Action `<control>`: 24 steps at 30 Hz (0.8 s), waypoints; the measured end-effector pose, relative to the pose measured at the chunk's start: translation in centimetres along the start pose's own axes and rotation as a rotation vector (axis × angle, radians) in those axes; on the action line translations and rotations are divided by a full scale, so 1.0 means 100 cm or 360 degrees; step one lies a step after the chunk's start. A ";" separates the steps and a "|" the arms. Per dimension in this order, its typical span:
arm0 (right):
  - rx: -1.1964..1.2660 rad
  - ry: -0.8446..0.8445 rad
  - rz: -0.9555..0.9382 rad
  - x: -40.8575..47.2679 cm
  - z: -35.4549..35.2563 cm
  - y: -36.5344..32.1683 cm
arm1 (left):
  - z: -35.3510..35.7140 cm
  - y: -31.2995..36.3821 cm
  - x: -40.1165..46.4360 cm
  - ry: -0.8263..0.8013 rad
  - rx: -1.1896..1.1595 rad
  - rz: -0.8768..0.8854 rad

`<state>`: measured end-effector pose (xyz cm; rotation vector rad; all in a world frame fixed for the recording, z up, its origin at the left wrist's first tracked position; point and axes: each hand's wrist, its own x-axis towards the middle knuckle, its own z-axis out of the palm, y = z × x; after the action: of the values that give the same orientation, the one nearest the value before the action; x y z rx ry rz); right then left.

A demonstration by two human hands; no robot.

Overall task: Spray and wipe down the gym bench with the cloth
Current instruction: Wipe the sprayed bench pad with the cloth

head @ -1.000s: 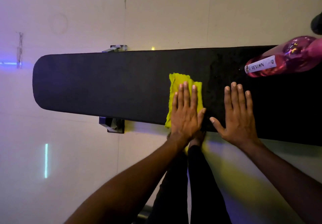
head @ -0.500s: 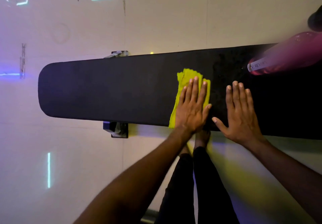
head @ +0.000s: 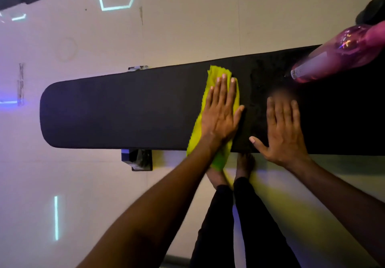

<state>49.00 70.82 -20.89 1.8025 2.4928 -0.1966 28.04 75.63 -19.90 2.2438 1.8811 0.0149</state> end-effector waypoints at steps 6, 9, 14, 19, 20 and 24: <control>0.0031 -0.0022 0.0034 -0.002 -0.003 -0.002 | -0.002 0.012 0.008 0.0047 -0.0053 -0.0298; 0.0066 -0.0015 0.0022 -0.003 -0.001 0.001 | 0.000 0.027 0.017 -0.0001 -0.0028 -0.0159; 0.0073 0.0012 -0.0008 -0.005 0.001 0.013 | -0.008 0.014 0.039 0.0028 -0.0047 0.0016; 0.0127 -0.0034 -0.0025 -0.010 -0.017 0.022 | -0.031 0.021 0.028 -0.0046 -0.0063 -0.0081; 0.0146 -0.0043 -0.0015 -0.010 -0.023 0.023 | -0.040 0.025 0.028 -0.0009 -0.0111 -0.0105; 0.0226 0.0075 0.0075 -0.011 -0.045 0.039 | -0.084 0.052 0.036 0.0258 -0.0691 -0.0192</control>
<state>53.12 71.59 -16.54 1.9386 2.5241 -0.3407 32.58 79.59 -11.29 1.8808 1.8668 0.5462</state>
